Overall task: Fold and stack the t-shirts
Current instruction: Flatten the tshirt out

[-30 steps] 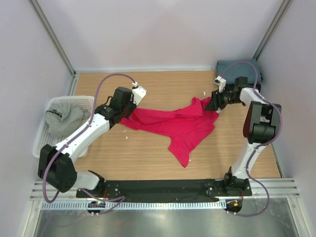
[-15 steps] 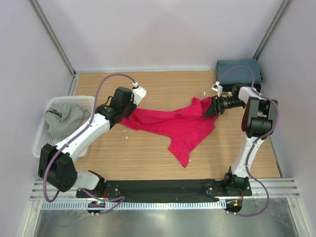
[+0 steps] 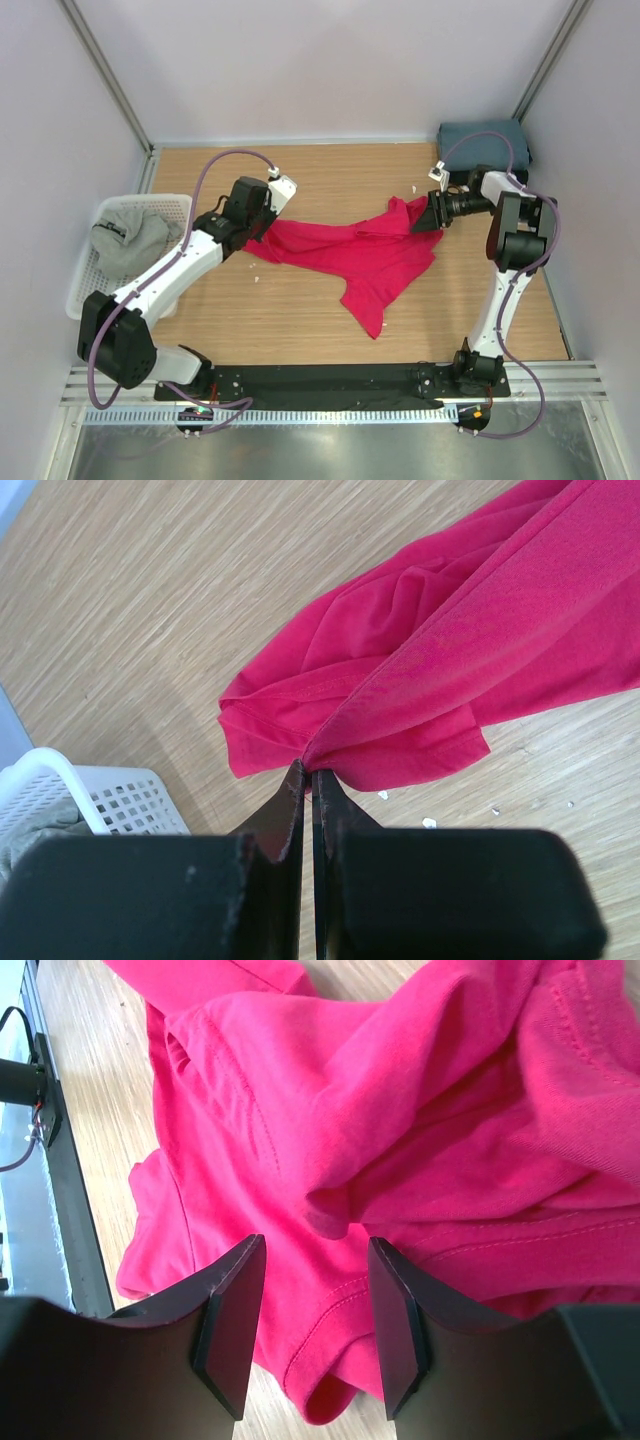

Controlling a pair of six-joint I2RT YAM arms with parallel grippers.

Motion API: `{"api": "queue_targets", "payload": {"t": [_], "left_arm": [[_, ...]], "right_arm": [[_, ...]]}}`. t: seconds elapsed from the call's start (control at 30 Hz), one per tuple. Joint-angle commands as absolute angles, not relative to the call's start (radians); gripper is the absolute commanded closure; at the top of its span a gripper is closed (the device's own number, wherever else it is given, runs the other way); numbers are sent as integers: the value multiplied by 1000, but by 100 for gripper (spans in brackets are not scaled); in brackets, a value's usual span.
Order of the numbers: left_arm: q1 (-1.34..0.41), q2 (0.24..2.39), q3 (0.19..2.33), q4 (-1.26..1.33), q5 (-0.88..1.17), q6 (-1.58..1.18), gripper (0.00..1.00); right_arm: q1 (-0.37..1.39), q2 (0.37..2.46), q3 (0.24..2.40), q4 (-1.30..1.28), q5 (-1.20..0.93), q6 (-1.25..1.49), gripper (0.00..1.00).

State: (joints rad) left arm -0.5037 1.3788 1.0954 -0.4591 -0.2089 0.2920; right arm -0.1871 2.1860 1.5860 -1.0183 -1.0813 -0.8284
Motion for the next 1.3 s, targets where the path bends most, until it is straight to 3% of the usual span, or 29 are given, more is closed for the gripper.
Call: {"api": "queue_targets", "payload": {"t": [0.0, 0.47, 0.63, 0.8, 1.0, 1.27], "left_arm": [[-499, 1364, 1094, -413, -218, 290, 100], [-495, 1362, 1086, -410, -221, 291, 100], [-492, 1362, 1085, -408, -218, 290, 100], [-494, 1361, 1083, -407, -221, 293, 100], [-492, 1350, 1091, -394, -261, 331, 100], [-494, 1358, 1192, -405, -290, 371, 100]], "right_arm": [[-183, 2201, 1635, -1015, -1109, -810, 49], [-141, 2246, 1681, -1015, -1091, -787, 52], [-138, 2250, 1687, -1028, -1088, -788, 70], [-138, 2235, 1701, -1095, -1068, -839, 97], [-141, 2048, 1735, -1193, -1026, -893, 99], [-140, 1769, 1749, -921, -956, -619, 99]]}}
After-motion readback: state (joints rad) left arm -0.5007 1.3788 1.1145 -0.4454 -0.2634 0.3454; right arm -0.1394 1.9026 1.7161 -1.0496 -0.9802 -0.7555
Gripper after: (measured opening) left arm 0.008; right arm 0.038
